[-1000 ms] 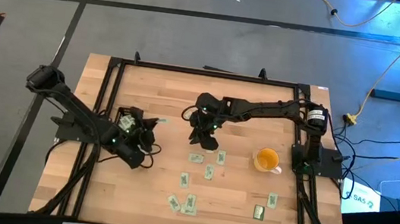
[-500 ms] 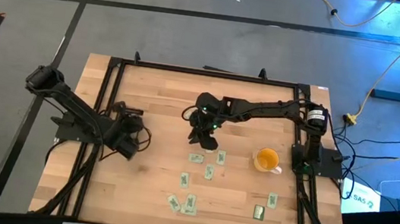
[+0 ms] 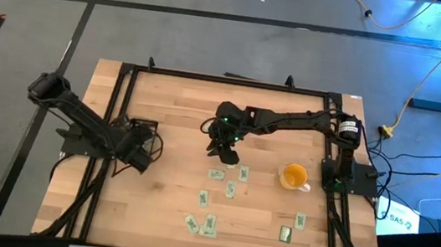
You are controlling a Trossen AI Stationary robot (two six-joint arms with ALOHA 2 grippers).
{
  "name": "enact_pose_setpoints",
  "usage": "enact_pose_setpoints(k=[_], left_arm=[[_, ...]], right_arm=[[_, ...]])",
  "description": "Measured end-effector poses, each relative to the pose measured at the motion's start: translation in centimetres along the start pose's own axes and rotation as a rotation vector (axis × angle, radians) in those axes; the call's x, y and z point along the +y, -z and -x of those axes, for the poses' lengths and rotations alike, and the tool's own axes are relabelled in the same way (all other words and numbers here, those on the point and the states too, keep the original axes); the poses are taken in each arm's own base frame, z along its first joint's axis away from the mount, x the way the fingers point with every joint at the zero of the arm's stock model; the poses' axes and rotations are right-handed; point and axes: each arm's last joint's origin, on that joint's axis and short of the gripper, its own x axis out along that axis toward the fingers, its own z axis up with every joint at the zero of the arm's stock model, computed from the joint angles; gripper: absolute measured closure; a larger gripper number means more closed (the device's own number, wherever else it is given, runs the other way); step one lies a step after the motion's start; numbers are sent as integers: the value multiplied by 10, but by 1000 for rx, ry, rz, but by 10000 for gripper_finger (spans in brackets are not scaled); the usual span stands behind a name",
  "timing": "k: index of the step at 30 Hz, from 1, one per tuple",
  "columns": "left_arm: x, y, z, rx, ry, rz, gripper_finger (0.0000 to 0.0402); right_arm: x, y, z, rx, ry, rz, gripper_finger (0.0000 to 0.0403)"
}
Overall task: Pick and place Stevia / Truvia into bins
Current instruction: Put the stevia packet into the black bin
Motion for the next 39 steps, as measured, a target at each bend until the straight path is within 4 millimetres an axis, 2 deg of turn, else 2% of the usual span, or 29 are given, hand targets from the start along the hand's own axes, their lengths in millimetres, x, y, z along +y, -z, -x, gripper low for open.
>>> enact_pose_setpoints(k=[15, 21, 24, 28, 35, 39], left_arm=[[-1, -4, -3, 86, 51, 62, 326], [-7, -10, 13, 90, 134, 83, 328], [-10, -13, 24, -6, 151, 75, 329], [-21, -14, 35, -272, 179, 92, 327], [-41, -15, 54, -569, 289, 92, 334], [-50, -16, 64, -652, 357, 82, 339]], right_arm=[[0, 0, 0, 2, -1, -2, 286], [0, 1, 0, 11, -2, -7, 286], [0, 3, 0, 28, -4, -17, 286], [-2, 8, 2, 67, 9, -38, 286], [-13, 7, 5, 96, 319, -5, 286], [-15, 4, 4, 65, 342, 7, 286]])
